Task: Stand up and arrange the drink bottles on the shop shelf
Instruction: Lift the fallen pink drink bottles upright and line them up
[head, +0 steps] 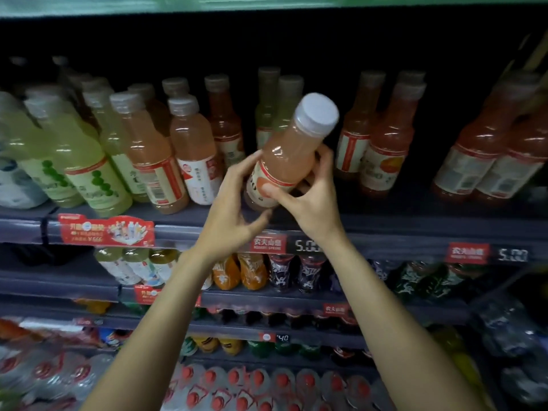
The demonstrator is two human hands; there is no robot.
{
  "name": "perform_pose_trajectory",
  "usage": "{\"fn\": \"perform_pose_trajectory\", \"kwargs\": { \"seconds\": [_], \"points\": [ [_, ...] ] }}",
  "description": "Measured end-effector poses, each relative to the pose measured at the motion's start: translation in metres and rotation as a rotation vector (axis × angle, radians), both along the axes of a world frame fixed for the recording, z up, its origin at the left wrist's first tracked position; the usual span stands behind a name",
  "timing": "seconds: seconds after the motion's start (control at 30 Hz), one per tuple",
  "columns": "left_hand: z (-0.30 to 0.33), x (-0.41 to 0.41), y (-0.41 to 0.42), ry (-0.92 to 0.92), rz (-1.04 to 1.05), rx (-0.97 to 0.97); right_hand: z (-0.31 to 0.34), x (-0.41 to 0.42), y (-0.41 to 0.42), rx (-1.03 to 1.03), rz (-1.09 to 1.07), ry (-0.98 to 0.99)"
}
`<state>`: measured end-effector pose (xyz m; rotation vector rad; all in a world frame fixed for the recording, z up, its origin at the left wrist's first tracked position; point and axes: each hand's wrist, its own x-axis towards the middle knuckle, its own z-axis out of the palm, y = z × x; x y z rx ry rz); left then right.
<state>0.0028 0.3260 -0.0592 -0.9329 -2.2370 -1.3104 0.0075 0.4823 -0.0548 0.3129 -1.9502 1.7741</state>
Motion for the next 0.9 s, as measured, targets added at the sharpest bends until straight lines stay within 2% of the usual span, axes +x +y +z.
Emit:
{"fn": "perform_pose_trajectory", "kwargs": {
  "seconds": [0.1, 0.23, 0.43, 0.53, 0.7, 0.9],
  "points": [
    [0.006, -0.005, 0.045, 0.107, -0.015, -0.096, 0.004, 0.020, 0.046, -0.095, -0.064, -0.025],
    [0.014, 0.002, 0.126, 0.125, -0.145, -0.099, 0.012, 0.050, 0.117, -0.136, -0.236, -0.061],
    [0.014, 0.004, 0.236, -0.044, -0.381, -0.042, 0.022, 0.084, 0.209, 0.005, -0.525, -0.065],
    [0.010, -0.004, 0.274, -0.111, -0.433, -0.080, 0.023, 0.087, 0.238, 0.031, -0.608, -0.079],
    [0.003, -0.011, 0.303, -0.105, -0.487, -0.102, 0.018, 0.087, 0.266, 0.047, -0.670, -0.123],
    [-0.001, -0.015, 0.290, -0.046, -0.394, -0.073, 0.015, 0.072, 0.260, 0.062, -0.628, -0.155]
  ]
}}
